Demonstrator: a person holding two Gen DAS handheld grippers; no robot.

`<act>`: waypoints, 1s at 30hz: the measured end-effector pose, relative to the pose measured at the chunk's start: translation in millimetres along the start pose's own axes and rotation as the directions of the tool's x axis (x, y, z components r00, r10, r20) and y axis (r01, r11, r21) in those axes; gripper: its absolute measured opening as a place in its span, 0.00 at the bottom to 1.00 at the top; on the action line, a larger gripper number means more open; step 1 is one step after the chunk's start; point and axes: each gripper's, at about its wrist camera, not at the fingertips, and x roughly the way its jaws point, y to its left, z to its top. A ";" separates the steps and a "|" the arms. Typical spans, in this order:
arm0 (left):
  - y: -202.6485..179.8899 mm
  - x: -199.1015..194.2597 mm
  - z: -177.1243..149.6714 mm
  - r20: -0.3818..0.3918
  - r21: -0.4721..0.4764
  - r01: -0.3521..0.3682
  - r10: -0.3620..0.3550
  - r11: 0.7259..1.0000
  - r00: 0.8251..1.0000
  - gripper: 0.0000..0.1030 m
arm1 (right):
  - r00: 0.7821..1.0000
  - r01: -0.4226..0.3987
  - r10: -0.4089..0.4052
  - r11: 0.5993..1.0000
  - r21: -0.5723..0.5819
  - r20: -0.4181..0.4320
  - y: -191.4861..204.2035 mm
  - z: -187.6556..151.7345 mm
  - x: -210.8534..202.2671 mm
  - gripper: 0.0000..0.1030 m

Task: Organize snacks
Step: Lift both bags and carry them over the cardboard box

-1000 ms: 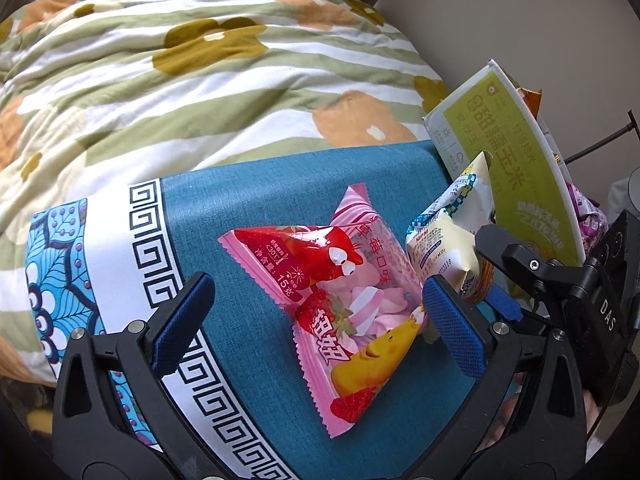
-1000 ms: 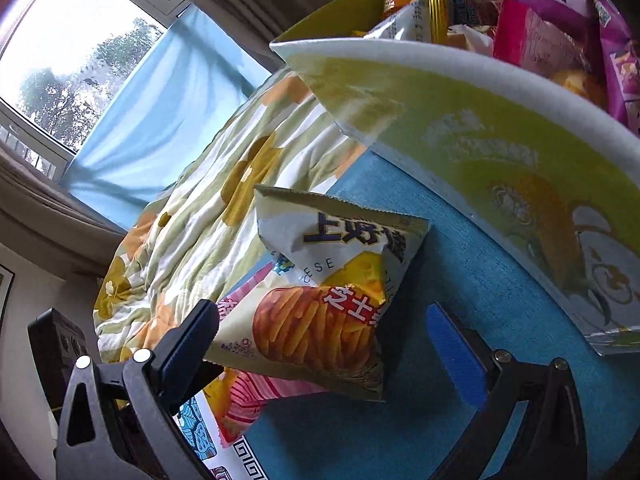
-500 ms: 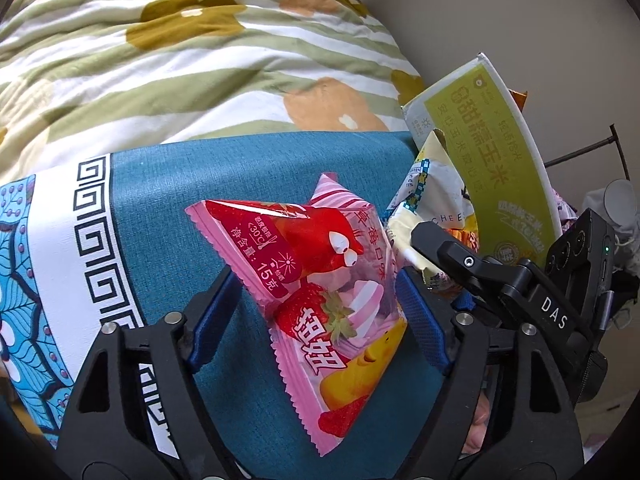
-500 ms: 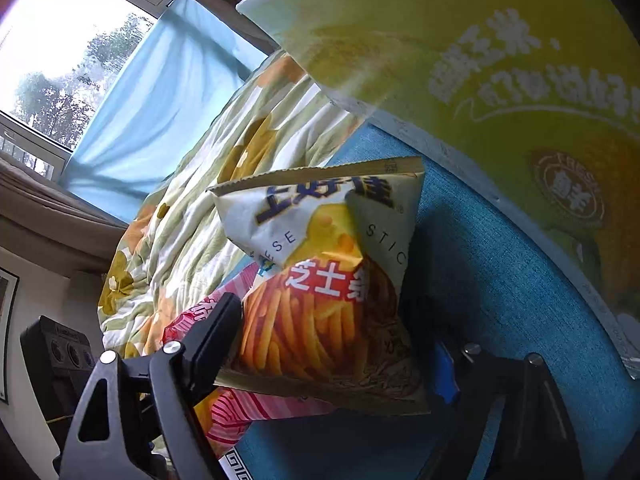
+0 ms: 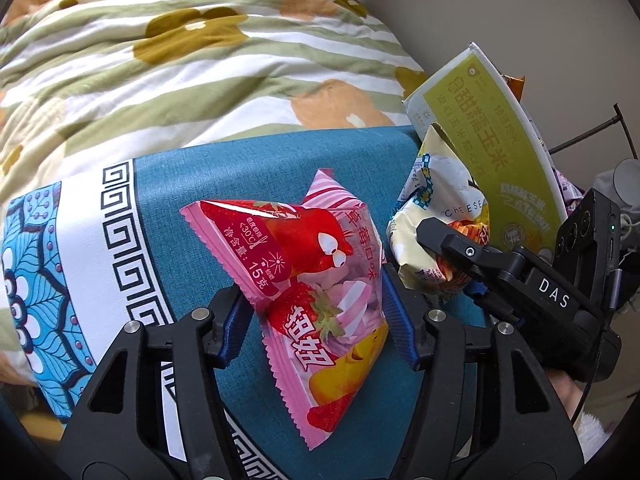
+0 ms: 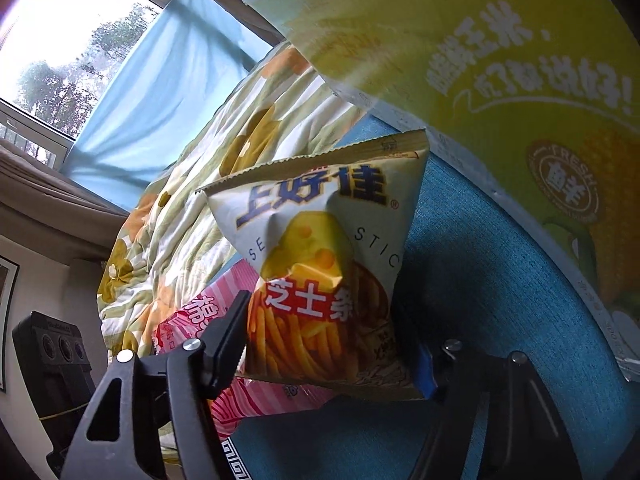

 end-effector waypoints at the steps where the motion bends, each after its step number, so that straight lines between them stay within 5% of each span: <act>1: -0.6 -2.2 -0.4 0.005 0.001 -0.006 0.006 1.000 1.000 0.54 | 1.000 -0.002 0.002 1.000 -0.002 0.000 0.1 -0.2 -0.8 0.60; 18: -29.7 -71.6 -11.8 0.115 0.004 -0.083 0.082 0.997 0.990 0.54 | 0.998 -0.050 0.056 0.989 -0.140 0.035 20.2 -3.6 -45.9 0.53; 30: -128.2 -135.9 3.7 0.252 0.036 -0.123 0.110 0.992 0.961 0.54 | 0.975 -0.158 0.194 0.948 -0.276 0.108 29.7 21.8 -141.3 0.52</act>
